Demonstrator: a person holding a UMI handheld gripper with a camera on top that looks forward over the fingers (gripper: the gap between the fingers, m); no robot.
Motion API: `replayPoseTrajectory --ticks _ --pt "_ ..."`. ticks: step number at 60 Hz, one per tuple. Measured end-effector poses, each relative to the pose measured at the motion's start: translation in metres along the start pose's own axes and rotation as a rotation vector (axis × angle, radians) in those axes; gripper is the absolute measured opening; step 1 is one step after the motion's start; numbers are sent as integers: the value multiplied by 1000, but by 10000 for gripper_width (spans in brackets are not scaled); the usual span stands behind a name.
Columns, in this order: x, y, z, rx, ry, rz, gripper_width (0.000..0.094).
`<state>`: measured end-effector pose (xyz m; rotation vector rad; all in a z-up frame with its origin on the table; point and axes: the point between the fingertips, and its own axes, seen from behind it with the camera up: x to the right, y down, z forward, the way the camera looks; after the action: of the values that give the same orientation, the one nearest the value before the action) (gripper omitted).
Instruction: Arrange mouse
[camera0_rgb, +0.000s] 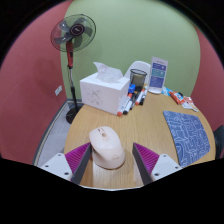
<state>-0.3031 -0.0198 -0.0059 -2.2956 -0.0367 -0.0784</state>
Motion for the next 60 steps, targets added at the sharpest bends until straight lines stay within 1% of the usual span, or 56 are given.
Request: replayPoseTrajectory --ticks 5,8,12,13,14,15,16,20,24,28,34,39,44,49,52,55,60 --pt "7 -9 12 -1 9 6 830" --pt "8 -13 20 1 3 13 803" --pt "6 -17 26 7 -22 26 704" --pt "4 -18 27 8 -31 26 697" --pt "1 -19 28 10 -42 26 649" --pt "-1 -19 29 12 -54 26 576" --pt "-1 -20 30 16 -55 24 551" --pt "-2 -24 33 34 -60 6 533" --pt "-3 -25 33 43 -70 2 475" --pt "-3 -25 30 34 -82 -3 421" --pt "-9 -39 14 57 -112 -19 396" --pt "-18 -74 -19 127 -177 -26 397" --pt "-12 -134 -64 252 -216 -12 398" --pt "18 -197 -109 384 -225 32 396" --pt "51 -227 -127 444 -215 73 396" --pt "89 -249 -134 479 -202 117 396" --pt "162 -252 -126 484 -161 183 394"
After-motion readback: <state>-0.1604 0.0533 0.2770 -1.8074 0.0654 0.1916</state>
